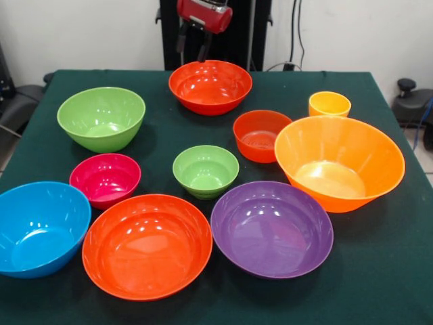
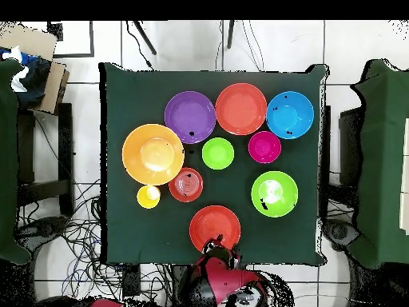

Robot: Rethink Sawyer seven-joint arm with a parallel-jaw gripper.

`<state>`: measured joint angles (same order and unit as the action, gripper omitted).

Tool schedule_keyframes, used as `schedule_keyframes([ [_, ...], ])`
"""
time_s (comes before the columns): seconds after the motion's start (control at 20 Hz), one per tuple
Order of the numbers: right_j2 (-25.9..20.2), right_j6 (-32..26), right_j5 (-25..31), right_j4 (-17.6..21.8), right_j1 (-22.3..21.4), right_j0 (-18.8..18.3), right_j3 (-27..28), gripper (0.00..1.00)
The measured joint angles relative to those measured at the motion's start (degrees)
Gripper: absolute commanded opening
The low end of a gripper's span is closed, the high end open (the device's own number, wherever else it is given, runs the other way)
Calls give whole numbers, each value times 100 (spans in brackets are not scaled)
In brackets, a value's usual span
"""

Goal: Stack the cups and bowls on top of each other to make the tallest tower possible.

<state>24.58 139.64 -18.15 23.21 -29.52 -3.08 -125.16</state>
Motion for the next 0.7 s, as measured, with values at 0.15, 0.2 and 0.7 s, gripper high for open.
schedule_keyframes([
  [0.15,7,0,0,-75,66,54,34,100],
  [0.2,9,0,0,-108,92,70,47,100],
  [0.7,132,0,-338,-441,569,172,269,100],
])
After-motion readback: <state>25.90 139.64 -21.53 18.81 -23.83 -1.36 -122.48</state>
